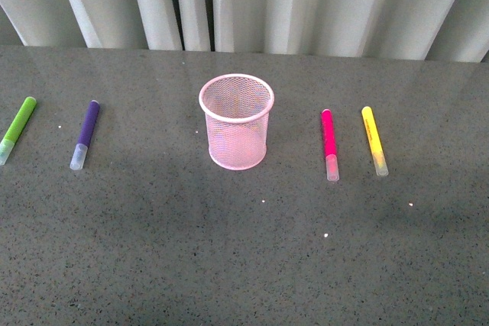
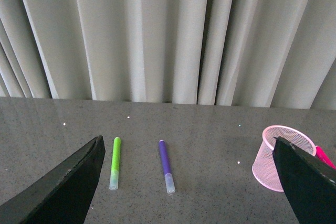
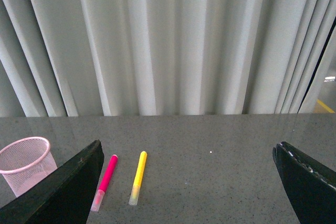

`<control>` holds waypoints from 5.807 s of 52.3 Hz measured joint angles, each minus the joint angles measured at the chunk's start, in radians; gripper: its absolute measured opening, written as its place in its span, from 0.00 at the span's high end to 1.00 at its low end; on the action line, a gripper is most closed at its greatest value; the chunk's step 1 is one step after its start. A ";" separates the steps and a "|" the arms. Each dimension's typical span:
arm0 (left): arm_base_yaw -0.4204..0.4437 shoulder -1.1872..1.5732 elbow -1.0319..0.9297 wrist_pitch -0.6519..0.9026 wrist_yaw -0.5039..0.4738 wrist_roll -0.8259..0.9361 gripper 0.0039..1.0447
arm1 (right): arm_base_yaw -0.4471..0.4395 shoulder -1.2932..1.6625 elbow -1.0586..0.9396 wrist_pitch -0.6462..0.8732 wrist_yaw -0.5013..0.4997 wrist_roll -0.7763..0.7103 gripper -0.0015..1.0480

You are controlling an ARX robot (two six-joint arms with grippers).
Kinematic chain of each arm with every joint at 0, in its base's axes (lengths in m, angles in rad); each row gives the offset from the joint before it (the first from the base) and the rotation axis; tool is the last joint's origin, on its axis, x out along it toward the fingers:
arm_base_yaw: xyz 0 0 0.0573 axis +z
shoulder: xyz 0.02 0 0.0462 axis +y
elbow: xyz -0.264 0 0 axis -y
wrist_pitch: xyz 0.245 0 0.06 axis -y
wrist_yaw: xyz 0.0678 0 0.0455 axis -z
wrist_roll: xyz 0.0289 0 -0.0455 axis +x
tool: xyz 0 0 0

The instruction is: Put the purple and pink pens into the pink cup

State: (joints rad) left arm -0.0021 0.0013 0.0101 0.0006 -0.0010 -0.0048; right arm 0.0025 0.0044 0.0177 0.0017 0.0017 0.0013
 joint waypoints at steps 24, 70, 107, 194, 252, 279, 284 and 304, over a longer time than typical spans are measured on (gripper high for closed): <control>0.000 0.000 0.000 0.000 0.000 0.000 0.06 | 0.000 0.000 0.000 0.000 0.000 0.000 0.07; 0.000 0.000 0.000 0.000 0.000 0.000 0.06 | 0.000 0.000 0.000 0.000 0.000 0.000 0.07; -0.133 0.224 0.068 -0.109 -0.264 -0.149 0.06 | 0.000 0.000 0.000 0.000 0.001 0.000 0.07; 0.034 2.192 1.162 0.149 0.047 0.082 0.06 | 0.000 0.000 0.000 0.000 0.000 0.000 0.07; -0.010 2.338 1.289 0.127 -0.013 0.071 0.48 | 0.000 0.000 0.000 0.000 0.000 0.000 0.07; -0.032 2.304 1.192 0.251 -0.047 0.006 0.88 | 0.000 0.000 0.000 0.000 0.000 0.000 0.07; -0.045 2.269 1.135 0.318 -0.032 -0.027 0.88 | 0.000 0.000 0.000 0.000 0.000 0.000 0.07; -0.229 1.967 0.951 0.777 -0.129 -0.323 0.88 | 0.000 0.000 0.000 0.000 0.000 0.000 0.07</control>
State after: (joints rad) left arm -0.2310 1.9682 0.9607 0.7776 -0.1295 -0.3275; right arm 0.0025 0.0044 0.0177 0.0017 0.0017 0.0010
